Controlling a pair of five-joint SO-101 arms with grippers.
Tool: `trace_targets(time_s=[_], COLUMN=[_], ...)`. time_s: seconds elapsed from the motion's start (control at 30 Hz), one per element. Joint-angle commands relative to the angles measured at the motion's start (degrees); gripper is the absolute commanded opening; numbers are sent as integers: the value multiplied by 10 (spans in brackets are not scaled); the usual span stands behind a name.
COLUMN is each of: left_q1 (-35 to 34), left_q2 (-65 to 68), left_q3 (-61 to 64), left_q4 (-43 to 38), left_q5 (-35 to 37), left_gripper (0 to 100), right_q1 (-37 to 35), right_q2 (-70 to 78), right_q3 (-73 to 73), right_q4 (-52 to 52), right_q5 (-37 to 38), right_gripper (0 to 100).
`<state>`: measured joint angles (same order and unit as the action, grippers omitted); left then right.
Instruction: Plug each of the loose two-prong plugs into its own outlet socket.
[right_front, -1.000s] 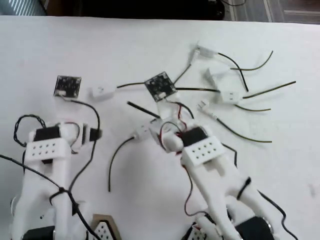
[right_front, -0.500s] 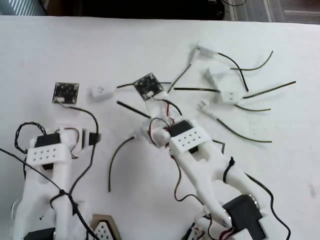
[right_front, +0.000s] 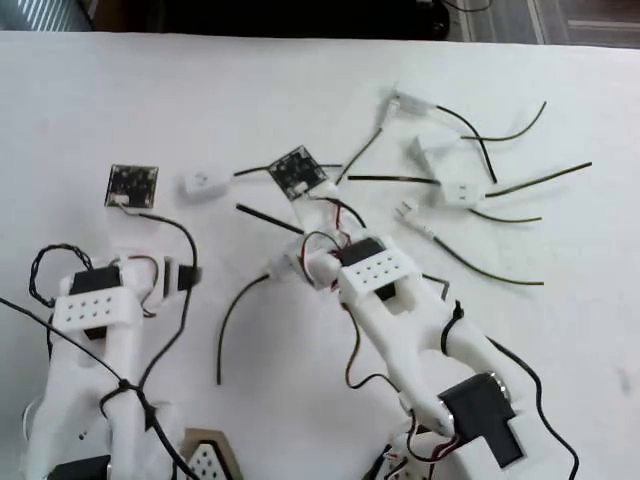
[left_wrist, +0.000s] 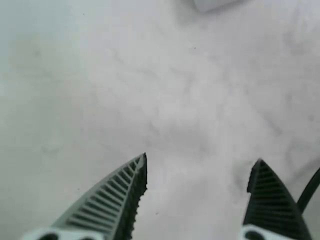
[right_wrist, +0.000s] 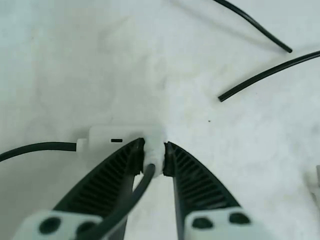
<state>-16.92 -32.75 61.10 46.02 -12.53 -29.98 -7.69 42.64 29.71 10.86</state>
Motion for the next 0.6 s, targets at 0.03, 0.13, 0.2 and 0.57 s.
trace_targets(time_s=[0.03,0.13,0.2,0.57], left_q1=[-5,-5,-5,-6], left_q2=[-18,-18,-18,-16], left_q3=[-1,-1,-1,0], left_q4=[-7,-7,-7,-6], left_q5=[6,6,6,6], left_gripper=[320,320,320,320], right_q1=[6,4,3,51], right_q2=[7,41,67,60], right_q3=[-20,-22,-24,-77], right_q4=[-4,-6,-8,-8], right_q5=[4,4,5,1], right_gripper=[19,18,18,18])
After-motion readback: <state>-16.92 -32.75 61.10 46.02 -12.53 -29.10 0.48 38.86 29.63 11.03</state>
